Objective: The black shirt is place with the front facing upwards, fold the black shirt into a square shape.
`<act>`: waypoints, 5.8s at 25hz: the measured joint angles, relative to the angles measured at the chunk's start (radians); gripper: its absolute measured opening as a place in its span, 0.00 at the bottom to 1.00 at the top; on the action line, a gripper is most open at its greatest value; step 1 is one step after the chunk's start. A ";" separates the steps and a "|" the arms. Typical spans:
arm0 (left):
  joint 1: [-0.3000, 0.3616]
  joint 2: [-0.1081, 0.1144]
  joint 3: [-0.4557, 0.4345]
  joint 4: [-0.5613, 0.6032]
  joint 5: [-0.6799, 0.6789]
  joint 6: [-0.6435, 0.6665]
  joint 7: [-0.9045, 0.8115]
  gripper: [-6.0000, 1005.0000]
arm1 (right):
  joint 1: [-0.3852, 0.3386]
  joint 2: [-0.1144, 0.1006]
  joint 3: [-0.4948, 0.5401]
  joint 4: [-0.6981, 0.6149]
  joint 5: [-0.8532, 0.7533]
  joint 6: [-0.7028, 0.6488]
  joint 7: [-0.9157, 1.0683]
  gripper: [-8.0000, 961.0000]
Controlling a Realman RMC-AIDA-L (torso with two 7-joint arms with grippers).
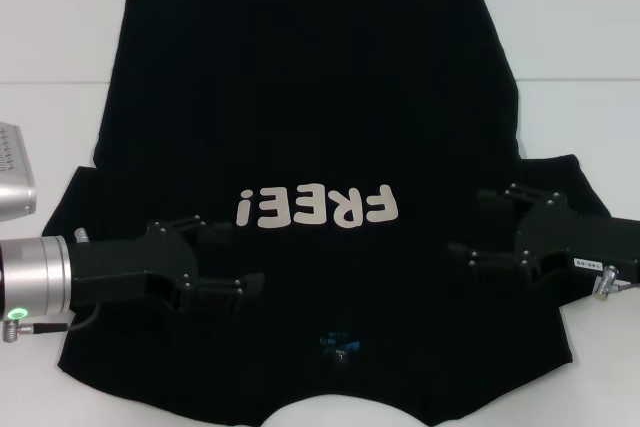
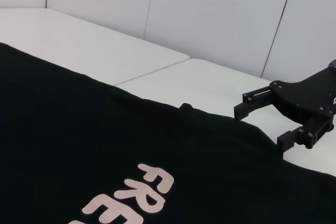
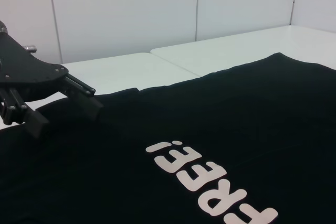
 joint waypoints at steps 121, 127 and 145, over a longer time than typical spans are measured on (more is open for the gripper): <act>-0.089 0.188 -0.071 0.073 0.469 -0.121 -1.275 0.91 | 0.002 0.000 -0.015 -0.004 0.001 -0.025 0.042 0.95; -0.089 0.190 -0.047 0.072 0.473 -0.122 -1.274 0.69 | 0.000 0.000 -0.015 -0.008 0.003 -0.026 0.042 0.95; -0.100 0.183 -0.012 0.075 0.474 -0.122 -1.270 0.45 | 0.001 0.000 -0.015 -0.011 0.003 -0.048 0.043 0.95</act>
